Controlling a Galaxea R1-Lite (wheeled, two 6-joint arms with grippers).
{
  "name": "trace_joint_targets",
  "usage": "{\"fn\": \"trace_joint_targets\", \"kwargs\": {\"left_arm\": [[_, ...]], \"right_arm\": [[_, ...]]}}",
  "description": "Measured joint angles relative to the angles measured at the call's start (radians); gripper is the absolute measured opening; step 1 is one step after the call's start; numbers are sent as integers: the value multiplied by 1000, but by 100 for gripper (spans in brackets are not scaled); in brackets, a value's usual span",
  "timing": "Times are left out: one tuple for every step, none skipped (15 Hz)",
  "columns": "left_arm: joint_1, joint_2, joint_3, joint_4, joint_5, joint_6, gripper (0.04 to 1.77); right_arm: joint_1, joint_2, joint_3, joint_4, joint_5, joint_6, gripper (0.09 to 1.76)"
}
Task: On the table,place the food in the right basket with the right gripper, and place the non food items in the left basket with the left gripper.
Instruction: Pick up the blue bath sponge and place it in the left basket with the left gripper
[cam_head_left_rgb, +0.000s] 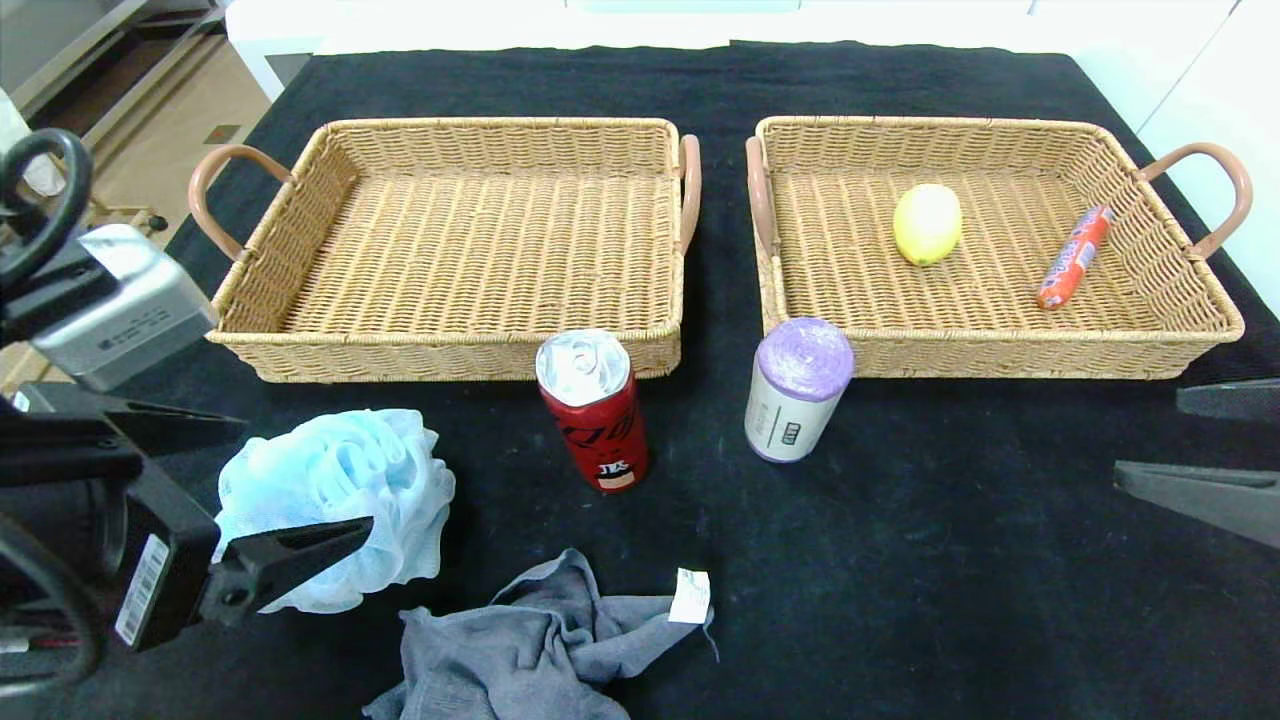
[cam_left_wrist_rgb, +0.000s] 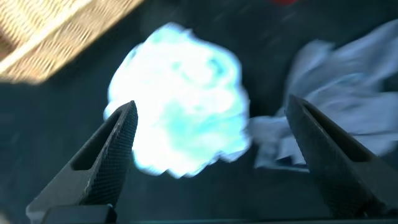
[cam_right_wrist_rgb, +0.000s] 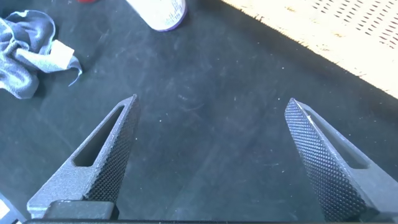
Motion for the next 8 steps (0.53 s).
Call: {"fn": "trace_joint_targets", "kwargs": {"left_arm": [[0, 12, -3, 8, 31, -3, 172], [0, 25, -4, 11, 51, -19, 172], [1, 37, -6, 13, 65, -45, 172], [2, 47, -12, 16, 71, -56, 172], [5, 56, -16, 16, 78, -63, 172], [9, 66, -17, 16, 95, -80, 172], [11, 75, -17, 16, 110, -106, 172], [14, 84, -17, 17, 114, -127, 172]], "right_arm": [[1, 0, 1, 0, 0, 0, 170], [1, 0, 2, 0, 0, 0, 170], [1, 0, 4, 0, 0, -2, 170], [5, 0, 6, 0, 0, -1, 171], [7, 0, 7, -1, 0, -1, 171], [8, 0, 9, -1, 0, -2, 171], [9, -1, 9, -1, 0, -2, 171], [9, -1, 9, 0, 0, -2, 171]]}}
